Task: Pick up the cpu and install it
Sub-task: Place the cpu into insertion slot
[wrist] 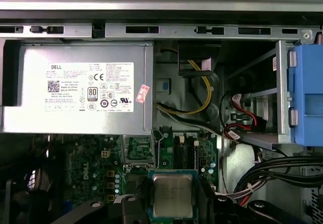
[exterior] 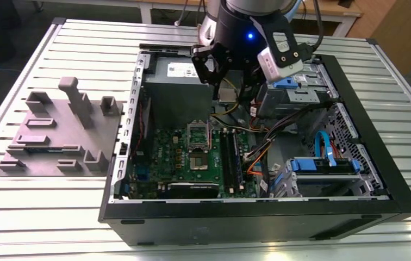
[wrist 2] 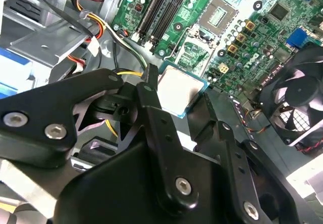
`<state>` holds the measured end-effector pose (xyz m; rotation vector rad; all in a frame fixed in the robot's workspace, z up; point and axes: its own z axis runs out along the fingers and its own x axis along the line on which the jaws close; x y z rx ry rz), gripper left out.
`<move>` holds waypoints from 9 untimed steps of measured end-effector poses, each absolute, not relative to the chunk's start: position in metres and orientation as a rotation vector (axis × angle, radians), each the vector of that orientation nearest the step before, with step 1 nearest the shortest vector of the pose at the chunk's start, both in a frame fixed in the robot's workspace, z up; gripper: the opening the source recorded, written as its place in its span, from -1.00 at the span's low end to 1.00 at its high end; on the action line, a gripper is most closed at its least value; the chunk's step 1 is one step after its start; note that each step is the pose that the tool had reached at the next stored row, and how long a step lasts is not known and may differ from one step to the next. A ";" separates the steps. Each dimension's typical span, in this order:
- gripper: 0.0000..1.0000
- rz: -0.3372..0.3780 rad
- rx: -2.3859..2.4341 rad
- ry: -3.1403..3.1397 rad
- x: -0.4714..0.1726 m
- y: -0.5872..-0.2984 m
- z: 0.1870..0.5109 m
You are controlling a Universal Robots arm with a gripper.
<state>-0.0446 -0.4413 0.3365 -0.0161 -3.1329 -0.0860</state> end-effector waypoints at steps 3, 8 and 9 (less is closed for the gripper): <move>-0.06 -0.086 -0.016 -3.133 -0.045 -0.441 0.332; -0.06 -0.086 -0.014 -3.132 -0.045 -0.454 0.323; -0.06 -0.088 -0.009 -3.132 -0.045 -0.455 0.321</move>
